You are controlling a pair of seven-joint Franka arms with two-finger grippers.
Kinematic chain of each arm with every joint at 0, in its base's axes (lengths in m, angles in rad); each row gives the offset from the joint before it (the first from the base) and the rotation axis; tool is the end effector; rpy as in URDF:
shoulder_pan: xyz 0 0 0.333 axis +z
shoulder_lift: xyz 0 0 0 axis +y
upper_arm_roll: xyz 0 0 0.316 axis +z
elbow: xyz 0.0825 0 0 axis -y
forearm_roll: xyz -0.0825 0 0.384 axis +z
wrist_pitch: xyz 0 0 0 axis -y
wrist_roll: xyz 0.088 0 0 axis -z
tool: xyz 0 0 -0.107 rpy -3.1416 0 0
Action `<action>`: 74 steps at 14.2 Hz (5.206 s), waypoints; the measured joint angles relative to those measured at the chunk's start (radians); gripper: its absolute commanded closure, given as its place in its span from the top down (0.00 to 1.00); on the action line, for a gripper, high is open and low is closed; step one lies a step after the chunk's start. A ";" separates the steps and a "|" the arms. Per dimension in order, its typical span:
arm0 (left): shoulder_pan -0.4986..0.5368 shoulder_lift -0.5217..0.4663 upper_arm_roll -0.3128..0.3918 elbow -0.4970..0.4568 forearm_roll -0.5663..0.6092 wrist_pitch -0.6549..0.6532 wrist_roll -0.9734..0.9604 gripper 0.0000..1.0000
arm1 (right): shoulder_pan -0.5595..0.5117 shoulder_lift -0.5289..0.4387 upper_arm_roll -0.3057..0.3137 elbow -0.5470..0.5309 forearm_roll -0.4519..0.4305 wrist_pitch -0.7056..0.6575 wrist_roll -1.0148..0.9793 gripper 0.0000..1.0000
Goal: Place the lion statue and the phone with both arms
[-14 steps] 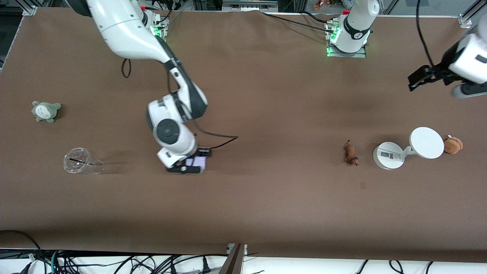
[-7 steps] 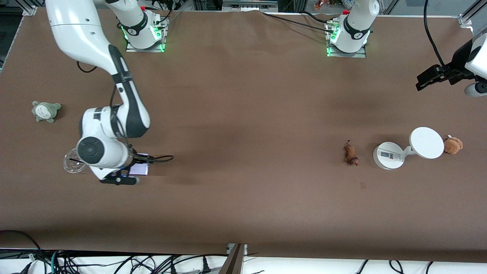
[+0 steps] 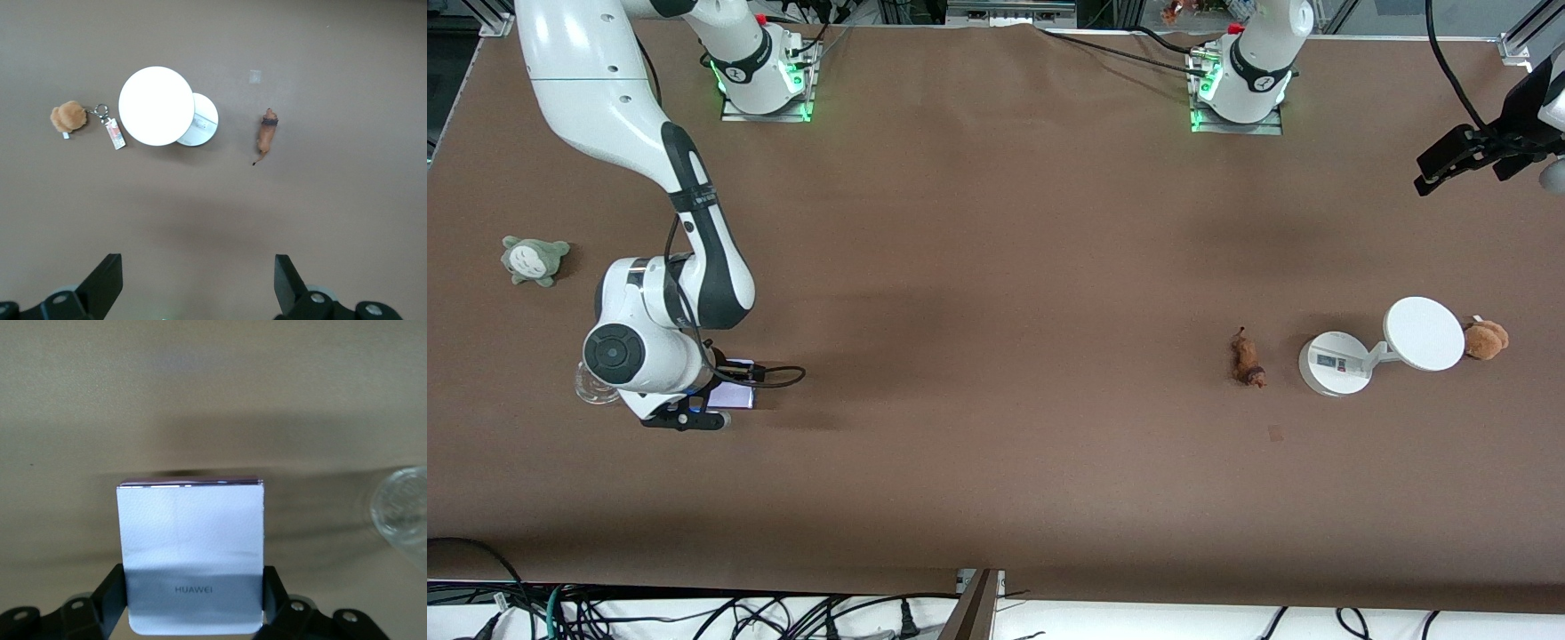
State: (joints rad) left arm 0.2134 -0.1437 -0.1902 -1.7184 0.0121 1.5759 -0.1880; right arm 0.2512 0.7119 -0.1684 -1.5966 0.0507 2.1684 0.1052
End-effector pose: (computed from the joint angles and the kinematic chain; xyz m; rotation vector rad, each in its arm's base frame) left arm 0.5096 0.0060 0.6303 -3.0849 -0.3299 -0.0028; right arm 0.6780 0.0721 0.2083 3.0517 -0.0314 -0.1870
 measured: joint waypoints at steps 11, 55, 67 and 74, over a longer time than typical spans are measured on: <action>0.040 0.086 -0.002 0.044 -0.032 0.066 0.104 1.00 | -0.029 0.018 -0.002 -0.032 0.000 0.103 -0.033 0.41; -0.122 0.108 0.138 0.059 -0.031 0.055 0.143 1.00 | -0.209 -0.600 0.190 0.092 -0.121 -0.748 -0.198 1.00; -0.122 0.108 0.138 0.059 -0.031 0.054 0.143 1.00 | -0.230 -0.664 0.205 0.094 -0.125 -0.678 -0.198 1.00; -0.122 0.108 0.139 0.059 -0.031 0.054 0.143 1.00 | -0.230 -0.656 0.205 0.094 -0.125 -0.690 -0.198 1.00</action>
State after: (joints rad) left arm 0.0918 -0.0352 -0.0517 -1.6592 -0.0188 1.6302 -0.0447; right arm 0.0213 0.0562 0.0370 -1.5029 -0.0746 1.4783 -0.0926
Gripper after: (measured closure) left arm 0.000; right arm 0.000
